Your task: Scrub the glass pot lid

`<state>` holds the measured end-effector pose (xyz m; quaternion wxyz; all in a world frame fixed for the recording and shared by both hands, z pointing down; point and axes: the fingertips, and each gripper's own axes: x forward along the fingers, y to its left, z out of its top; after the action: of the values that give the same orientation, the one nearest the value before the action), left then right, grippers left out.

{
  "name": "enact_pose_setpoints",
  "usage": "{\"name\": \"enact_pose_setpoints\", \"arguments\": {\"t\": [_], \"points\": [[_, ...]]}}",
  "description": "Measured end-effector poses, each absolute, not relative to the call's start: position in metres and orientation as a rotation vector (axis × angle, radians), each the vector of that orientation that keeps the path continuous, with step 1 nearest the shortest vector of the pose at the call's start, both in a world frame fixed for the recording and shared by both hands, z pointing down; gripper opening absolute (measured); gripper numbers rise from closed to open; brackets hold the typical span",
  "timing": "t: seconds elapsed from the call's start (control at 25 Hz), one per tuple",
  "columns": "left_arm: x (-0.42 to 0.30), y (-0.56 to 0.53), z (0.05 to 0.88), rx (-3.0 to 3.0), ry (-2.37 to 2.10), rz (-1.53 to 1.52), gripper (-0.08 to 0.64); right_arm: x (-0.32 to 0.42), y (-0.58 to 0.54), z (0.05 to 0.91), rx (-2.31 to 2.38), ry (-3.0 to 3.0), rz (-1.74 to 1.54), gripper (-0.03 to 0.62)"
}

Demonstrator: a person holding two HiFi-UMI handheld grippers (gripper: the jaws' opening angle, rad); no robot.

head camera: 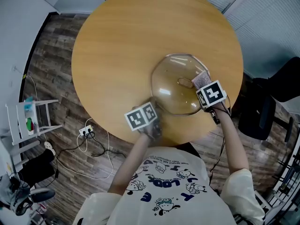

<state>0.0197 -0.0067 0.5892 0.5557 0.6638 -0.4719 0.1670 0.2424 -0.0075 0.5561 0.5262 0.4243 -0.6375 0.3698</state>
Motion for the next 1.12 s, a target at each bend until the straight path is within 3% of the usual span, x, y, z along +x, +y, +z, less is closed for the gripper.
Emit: {"name": "enact_pose_setpoints", "arguments": {"t": [1.12], "points": [[0.021, -0.010, 0.590, 1.591, -1.102, 0.401, 0.037, 0.229, 0.030, 0.560, 1.025, -1.521, 0.943, 0.063]]}}
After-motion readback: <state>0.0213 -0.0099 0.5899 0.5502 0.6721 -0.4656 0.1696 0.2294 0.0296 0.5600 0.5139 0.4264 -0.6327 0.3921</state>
